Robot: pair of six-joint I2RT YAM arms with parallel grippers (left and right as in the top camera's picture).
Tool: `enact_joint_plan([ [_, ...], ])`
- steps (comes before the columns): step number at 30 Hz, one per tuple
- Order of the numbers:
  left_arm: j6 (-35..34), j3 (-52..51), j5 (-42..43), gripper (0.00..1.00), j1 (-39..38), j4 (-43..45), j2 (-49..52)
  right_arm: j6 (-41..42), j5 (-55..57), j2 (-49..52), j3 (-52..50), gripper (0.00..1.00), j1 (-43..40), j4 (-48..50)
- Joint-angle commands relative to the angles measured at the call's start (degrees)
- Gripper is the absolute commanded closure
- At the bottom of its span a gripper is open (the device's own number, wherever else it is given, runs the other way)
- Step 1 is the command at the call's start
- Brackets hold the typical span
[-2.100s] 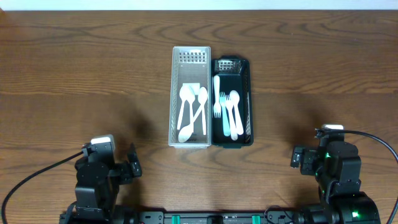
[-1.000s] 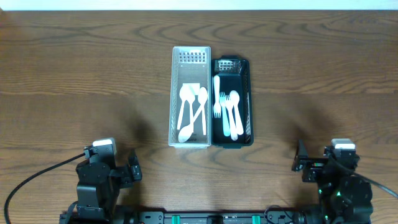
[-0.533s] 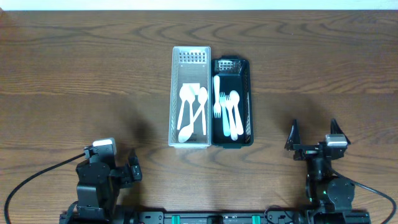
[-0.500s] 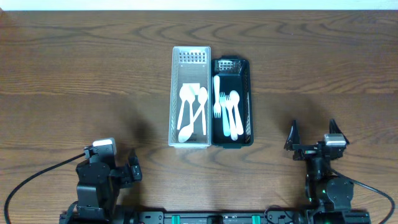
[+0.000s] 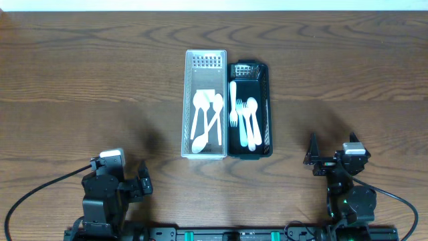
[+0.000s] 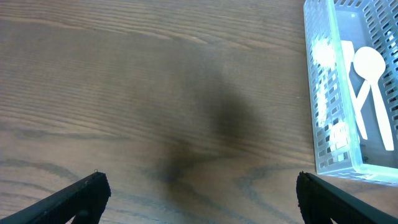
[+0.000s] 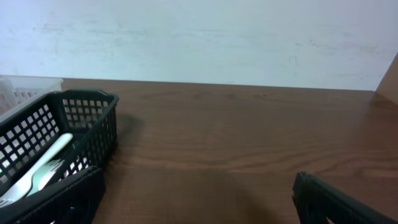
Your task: Pack container
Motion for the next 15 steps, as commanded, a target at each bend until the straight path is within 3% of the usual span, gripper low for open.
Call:
enact_joint_plan([
  [1,0.76,0.31,-0.50,0.02,-0.28,0.02,-0.35,-0.83,0.61,-0.26,-0.11,0.01,-0.26,-0.24],
  [15,1.01,0.26,-0.72,0.02,0.33,-0.61,-1.09,-0.83,0.61,-0.26,-0.11,0.01,-0.26,-0.24],
])
